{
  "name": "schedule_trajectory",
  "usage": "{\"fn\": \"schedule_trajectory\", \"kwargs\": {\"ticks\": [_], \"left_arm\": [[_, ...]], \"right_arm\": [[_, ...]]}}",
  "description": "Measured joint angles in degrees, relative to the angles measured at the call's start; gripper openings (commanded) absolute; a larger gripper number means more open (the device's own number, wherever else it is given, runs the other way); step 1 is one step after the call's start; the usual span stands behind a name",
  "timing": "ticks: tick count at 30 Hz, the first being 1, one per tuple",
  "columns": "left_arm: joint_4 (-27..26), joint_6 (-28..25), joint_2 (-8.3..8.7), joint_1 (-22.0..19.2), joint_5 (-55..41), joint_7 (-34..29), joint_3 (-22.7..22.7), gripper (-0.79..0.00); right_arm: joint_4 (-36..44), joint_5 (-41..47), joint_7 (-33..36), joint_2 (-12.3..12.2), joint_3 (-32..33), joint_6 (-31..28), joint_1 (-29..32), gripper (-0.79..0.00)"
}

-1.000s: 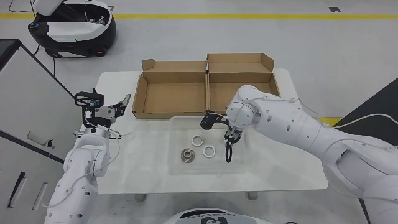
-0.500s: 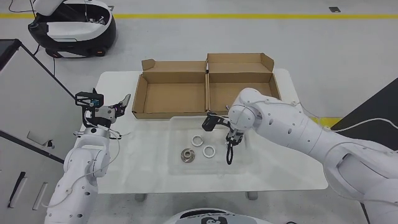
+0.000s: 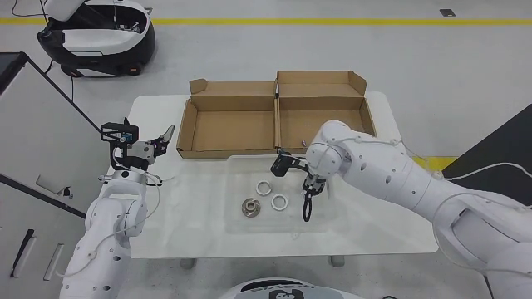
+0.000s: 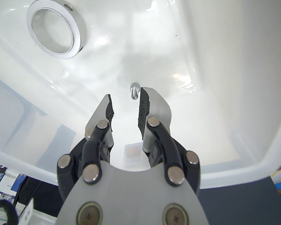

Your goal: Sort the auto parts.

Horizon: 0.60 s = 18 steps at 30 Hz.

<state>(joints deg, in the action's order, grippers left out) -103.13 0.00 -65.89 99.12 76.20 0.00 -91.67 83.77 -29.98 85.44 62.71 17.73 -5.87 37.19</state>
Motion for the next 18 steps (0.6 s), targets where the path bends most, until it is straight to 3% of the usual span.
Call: {"fn": "schedule_trajectory", "kwargs": {"ticks": [18], "left_arm": [[0.0,0.0,0.0,0.0,0.0,0.0,0.0,0.0]], "right_arm": [[-1.6,-1.8,0.4,0.9,1.2,0.4,0.9,-0.56]]}}
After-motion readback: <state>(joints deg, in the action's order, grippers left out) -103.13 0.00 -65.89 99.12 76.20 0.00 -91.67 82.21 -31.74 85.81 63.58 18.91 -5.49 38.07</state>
